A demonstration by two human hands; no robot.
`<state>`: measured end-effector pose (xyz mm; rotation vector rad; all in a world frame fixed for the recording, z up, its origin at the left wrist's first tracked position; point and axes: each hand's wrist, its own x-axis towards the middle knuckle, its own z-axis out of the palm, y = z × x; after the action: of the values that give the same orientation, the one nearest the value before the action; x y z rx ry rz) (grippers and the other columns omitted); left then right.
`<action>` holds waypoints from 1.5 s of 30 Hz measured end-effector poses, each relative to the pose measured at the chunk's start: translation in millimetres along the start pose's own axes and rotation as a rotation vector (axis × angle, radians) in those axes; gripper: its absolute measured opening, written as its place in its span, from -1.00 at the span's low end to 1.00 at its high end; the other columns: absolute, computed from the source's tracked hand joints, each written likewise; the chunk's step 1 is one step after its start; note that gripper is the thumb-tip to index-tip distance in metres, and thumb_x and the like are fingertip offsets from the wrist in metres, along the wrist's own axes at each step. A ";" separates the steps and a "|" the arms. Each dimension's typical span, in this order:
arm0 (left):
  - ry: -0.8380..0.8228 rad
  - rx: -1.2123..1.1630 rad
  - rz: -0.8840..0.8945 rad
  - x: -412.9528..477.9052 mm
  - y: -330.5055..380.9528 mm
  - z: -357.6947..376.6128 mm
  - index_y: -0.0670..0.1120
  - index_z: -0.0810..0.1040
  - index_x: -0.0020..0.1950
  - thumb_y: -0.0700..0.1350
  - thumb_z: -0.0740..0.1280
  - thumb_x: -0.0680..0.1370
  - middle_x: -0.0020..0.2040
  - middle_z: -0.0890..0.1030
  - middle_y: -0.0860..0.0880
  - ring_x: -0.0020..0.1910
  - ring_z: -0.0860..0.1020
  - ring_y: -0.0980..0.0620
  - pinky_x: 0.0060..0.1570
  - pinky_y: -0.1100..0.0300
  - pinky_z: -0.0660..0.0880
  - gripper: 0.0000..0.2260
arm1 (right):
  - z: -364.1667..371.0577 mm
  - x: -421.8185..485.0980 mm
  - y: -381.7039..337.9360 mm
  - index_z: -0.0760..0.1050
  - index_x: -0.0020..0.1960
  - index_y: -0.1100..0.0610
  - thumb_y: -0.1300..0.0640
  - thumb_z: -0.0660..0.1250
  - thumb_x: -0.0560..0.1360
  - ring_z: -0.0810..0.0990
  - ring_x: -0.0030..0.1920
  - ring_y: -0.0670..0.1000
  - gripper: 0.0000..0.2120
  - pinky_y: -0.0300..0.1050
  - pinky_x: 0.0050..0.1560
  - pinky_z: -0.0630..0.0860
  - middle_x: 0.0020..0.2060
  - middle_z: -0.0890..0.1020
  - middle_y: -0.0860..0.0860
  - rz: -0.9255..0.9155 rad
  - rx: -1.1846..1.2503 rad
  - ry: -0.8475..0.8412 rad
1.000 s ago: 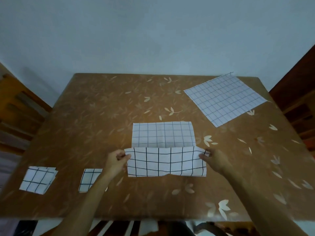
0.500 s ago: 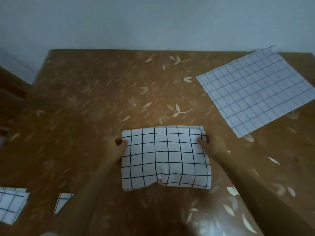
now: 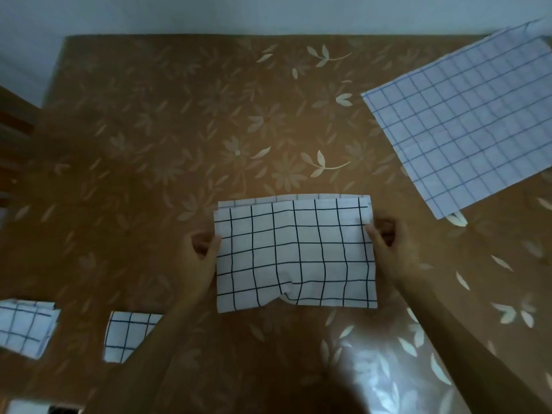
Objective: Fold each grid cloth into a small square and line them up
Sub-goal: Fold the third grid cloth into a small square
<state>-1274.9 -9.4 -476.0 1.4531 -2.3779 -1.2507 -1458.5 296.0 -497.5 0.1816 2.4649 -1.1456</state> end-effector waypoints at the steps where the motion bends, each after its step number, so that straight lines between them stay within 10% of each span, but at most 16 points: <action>1: -0.011 0.026 -0.006 -7.7 -9.7 -3.5 -0.10 0.50 0.08 0.06 0.37 0.57 -0.11 0.58 0.05 -0.17 0.51 0.22 -0.25 0.35 0.38 -0.75 | -3.5 -7.9 5.6 0.45 0.18 0.07 -0.14 0.36 0.52 0.61 -0.12 -0.02 -0.64 0.01 -0.06 0.56 -0.15 0.61 -0.07 -0.002 -0.016 -0.007; 12: -0.227 0.153 -0.014 -76.3 -77.2 -14.8 0.07 0.57 -0.18 0.44 0.20 0.49 -0.42 0.64 0.07 -0.41 0.62 0.14 -0.20 0.04 0.58 -0.54 | -18.1 -99.7 62.5 0.58 -0.12 0.12 -0.01 0.45 0.48 0.54 -0.26 -0.08 -0.81 -0.37 -0.26 0.33 -0.34 0.57 -0.09 0.049 -0.163 -0.088; 22: -0.271 -0.147 -0.168 -99.0 -74.1 -15.9 -0.03 0.61 -0.05 -0.01 0.47 0.50 -0.10 0.67 -0.06 -0.09 0.65 -0.03 -0.20 0.19 0.59 -0.86 | -11.6 -118.1 52.6 0.46 -0.01 0.05 -0.09 0.38 0.53 0.52 -0.18 0.00 -0.77 -0.12 -0.22 0.32 -0.20 0.61 -0.02 0.076 -0.345 -0.080; 30: -0.287 -0.377 -0.333 -96.3 -68.7 -27.4 -0.20 0.54 0.08 -0.15 0.44 0.54 -0.06 0.68 -0.19 -0.24 0.69 -0.06 -0.37 0.15 0.63 -0.81 | -14.0 -111.5 66.9 0.51 -0.01 0.14 0.04 0.31 0.57 0.62 -0.12 0.19 -0.84 0.07 -0.14 0.58 -0.08 0.64 0.13 -0.129 -0.544 -0.112; 38: -0.256 -0.365 -0.318 -100.3 -71.4 -39.4 -0.22 0.54 0.17 -0.16 0.43 0.54 -0.03 0.68 -0.19 -0.22 0.69 -0.05 -0.31 0.15 0.64 -0.75 | -23.8 -132.4 81.3 0.50 0.14 0.11 0.00 0.30 0.56 0.53 -0.21 0.04 -0.77 -0.11 -0.16 0.48 0.04 0.57 0.03 -0.234 -0.750 -0.194; 45: -0.400 -0.678 -0.450 -113.8 -66.3 -35.8 -0.11 0.51 0.27 -0.06 0.47 0.51 0.18 0.63 -0.13 0.07 0.69 -0.11 -0.02 -0.01 0.64 -0.63 | -37.8 -176.7 79.3 0.51 -0.31 -0.04 -0.04 0.44 0.44 0.53 -0.24 -0.12 -0.80 -0.37 -0.25 0.33 -0.32 0.55 -0.16 -0.188 -0.469 -0.197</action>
<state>-1149.9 43.2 -460.7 1.6273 -1.5211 -2.3398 -1287.6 386.1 -457.1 -0.2906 2.5262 -0.5870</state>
